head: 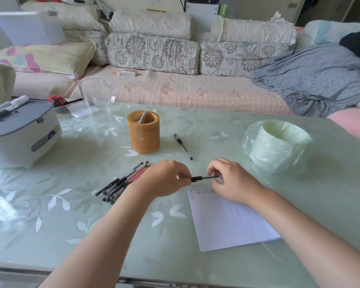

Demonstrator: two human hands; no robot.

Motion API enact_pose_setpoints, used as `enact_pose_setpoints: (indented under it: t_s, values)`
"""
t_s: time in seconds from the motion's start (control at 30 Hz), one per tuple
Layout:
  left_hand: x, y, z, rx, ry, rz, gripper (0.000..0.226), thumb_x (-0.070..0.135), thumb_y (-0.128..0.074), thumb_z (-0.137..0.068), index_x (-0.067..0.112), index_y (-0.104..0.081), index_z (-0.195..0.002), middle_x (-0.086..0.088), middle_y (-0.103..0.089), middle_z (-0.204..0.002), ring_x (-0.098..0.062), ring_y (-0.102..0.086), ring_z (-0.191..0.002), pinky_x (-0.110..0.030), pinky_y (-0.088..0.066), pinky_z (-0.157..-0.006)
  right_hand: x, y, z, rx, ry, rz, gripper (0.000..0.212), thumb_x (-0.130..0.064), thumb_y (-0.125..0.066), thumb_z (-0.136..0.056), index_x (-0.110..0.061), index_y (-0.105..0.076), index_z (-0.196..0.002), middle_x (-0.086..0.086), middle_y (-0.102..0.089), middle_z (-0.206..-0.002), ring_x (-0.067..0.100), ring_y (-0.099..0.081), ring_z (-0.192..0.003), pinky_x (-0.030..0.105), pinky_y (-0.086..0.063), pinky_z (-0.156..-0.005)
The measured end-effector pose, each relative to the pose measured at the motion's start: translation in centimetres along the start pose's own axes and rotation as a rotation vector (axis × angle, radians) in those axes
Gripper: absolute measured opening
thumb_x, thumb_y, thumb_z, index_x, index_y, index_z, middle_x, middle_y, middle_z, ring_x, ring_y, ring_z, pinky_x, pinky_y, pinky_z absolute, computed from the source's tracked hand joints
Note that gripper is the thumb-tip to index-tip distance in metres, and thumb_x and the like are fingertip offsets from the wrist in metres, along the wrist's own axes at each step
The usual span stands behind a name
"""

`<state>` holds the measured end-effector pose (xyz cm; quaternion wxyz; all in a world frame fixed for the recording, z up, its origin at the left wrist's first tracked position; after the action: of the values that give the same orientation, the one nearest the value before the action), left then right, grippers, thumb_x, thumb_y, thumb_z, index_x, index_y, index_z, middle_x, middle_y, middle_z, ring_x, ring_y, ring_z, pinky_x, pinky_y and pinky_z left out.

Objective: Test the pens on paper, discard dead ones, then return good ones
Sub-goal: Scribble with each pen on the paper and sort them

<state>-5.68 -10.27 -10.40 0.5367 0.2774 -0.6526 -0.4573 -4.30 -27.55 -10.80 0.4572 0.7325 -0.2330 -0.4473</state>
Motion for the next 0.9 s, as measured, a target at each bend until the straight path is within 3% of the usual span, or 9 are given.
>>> enact_pose_setpoints:
  t_s: [0.2, 0.4, 0.57, 0.7, 0.8, 0.9]
  values:
    - [1.4, -0.2, -0.5, 0.1, -0.05, 0.132, 0.014, 0.03, -0.075, -0.08, 0.033, -0.068, -0.091, 0.023, -0.064, -0.08, -0.002, -0.054, -0.068, -0.013, -0.041, -0.06, -0.6, -0.4, -0.1, -0.065, 0.049, 0.096, 0.016, -0.039, -0.052, -0.093, -0.032, -0.059, -0.106, -0.014, -0.056, -0.089, 0.009, -0.054, -0.085, 0.029, -0.044, -0.075]
    - [2.5, -0.7, -0.6, 0.134, -0.114, 0.149, 0.014, 0.026, -0.078, -0.078, 0.029, -0.067, -0.086, 0.021, -0.062, -0.075, -0.003, -0.058, -0.067, -0.012, -0.041, -0.059, -0.7, -1.6, -0.2, -0.141, 0.046, 0.004, 0.023, -0.036, -0.046, -0.1, -0.022, -0.065, -0.103, -0.01, -0.058, -0.09, 0.013, -0.056, -0.089, 0.034, -0.046, -0.08]
    - [2.2, -0.6, -0.4, 0.144, -0.1, 0.202, 0.007, 0.023, -0.075, -0.082, 0.026, -0.072, -0.087, 0.017, -0.067, -0.074, -0.006, -0.058, -0.069, -0.019, -0.046, -0.064, -0.8, -1.0, -0.1, -0.096, 0.033, 0.103, 0.024, -0.043, -0.046, -0.098, -0.028, -0.063, -0.091, -0.012, -0.056, -0.082, 0.015, -0.055, -0.08, 0.033, -0.042, -0.069]
    - [2.1, -0.3, -0.1, 0.158, -0.086, 0.265, 0.006, 0.019, -0.076, -0.08, 0.023, -0.074, -0.084, 0.015, -0.067, -0.071, -0.005, -0.056, -0.066, -0.014, -0.044, -0.06, -1.5, -0.6, -0.1, -0.042, 0.047, 0.15, 0.026, -0.046, -0.045, -0.098, -0.029, -0.064, -0.094, -0.008, -0.059, -0.074, 0.018, -0.055, -0.074, 0.032, -0.041, -0.062]
    - [1.8, -0.1, -0.1, 0.155, -0.062, 0.249, 0.005, 0.019, -0.077, -0.08, 0.021, -0.075, -0.083, 0.019, -0.063, -0.066, 0.003, -0.053, -0.063, -0.009, -0.041, -0.059, -1.5, -0.3, 0.1, -0.018, 0.008, 0.142, 0.025, -0.052, -0.048, -0.095, -0.036, -0.067, -0.098, -0.008, -0.051, -0.058, 0.015, -0.05, -0.062, 0.026, -0.035, -0.053]
    - [1.7, 0.2, 0.0, 0.168, -0.067, 0.222, 0.004, 0.02, -0.077, -0.081, 0.022, -0.075, -0.083, 0.021, -0.06, -0.064, 0.002, -0.053, -0.064, -0.009, -0.04, -0.058, -1.5, -0.3, 0.0, -0.056, -0.027, 0.111, 0.027, -0.056, -0.049, -0.093, -0.038, -0.068, -0.101, -0.009, -0.051, -0.056, 0.008, -0.049, -0.059, 0.023, -0.034, -0.053]
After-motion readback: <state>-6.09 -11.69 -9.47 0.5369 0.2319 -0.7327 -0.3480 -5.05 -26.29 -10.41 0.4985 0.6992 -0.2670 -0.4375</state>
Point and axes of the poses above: each hand's wrist, its own z-axis away from the middle knuckle, its own y-axis out of the back of the hand, x = y × z, the point moved 7 cm from there along -z, towards the middle knuckle
